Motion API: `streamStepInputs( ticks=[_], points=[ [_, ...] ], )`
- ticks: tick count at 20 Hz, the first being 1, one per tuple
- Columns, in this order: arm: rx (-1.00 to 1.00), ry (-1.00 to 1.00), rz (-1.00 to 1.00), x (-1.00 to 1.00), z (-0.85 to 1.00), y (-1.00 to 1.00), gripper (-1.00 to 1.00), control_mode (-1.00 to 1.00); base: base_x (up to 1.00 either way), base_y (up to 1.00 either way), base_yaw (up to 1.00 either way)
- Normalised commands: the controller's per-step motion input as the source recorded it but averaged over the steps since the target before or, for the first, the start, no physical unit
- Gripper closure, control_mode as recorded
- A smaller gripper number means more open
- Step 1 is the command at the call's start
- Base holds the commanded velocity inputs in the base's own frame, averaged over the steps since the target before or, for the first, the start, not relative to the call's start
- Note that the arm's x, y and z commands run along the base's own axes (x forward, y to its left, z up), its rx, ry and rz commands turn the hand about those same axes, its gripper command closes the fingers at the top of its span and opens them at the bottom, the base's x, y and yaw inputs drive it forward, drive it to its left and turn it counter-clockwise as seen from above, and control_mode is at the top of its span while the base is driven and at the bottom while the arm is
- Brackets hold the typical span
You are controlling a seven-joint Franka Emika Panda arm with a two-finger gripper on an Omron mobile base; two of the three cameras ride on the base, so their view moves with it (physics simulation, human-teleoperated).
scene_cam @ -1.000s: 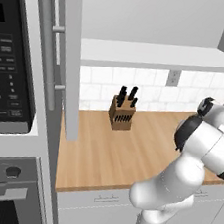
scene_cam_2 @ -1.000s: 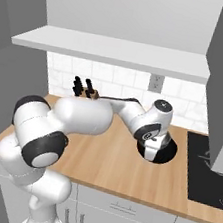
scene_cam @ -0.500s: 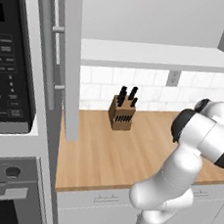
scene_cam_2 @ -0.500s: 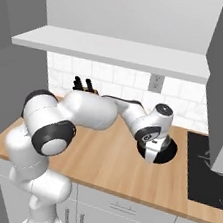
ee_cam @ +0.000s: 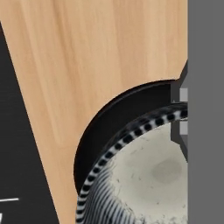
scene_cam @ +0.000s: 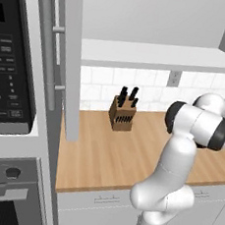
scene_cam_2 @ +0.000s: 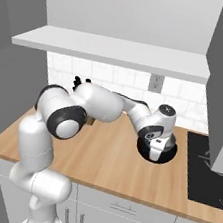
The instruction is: Pick up the bowls on the counter and stack them on top of one another in the open cabinet. Place the smaller bowl on top of the larger bowl.
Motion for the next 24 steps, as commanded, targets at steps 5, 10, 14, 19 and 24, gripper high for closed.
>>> streamStepInputs(
  ticks=[5,10,14,19,24],
  points=[
    [0.0,0.09,-0.01,0.36,-0.26,-0.07,1.0,-1.0,0.0,0.0,0.0],
    [0.0,0.05,0.0,0.37,-0.26,0.0,1.0,-1.0,0.0,0.0,0.0],
    [0.0,0.0,0.0,0.4,-0.22,-0.09,1.0,-1.0,0.0,0.0,0.0],
    [0.0,0.0,0.0,0.3,-0.1,-0.12,-1.0,-1.0,0.0,0.0,0.0],
    [0.12,0.0,0.0,0.01,0.48,-0.06,-1.0,-1.0,0.0,0.0,0.0]
  ],
)
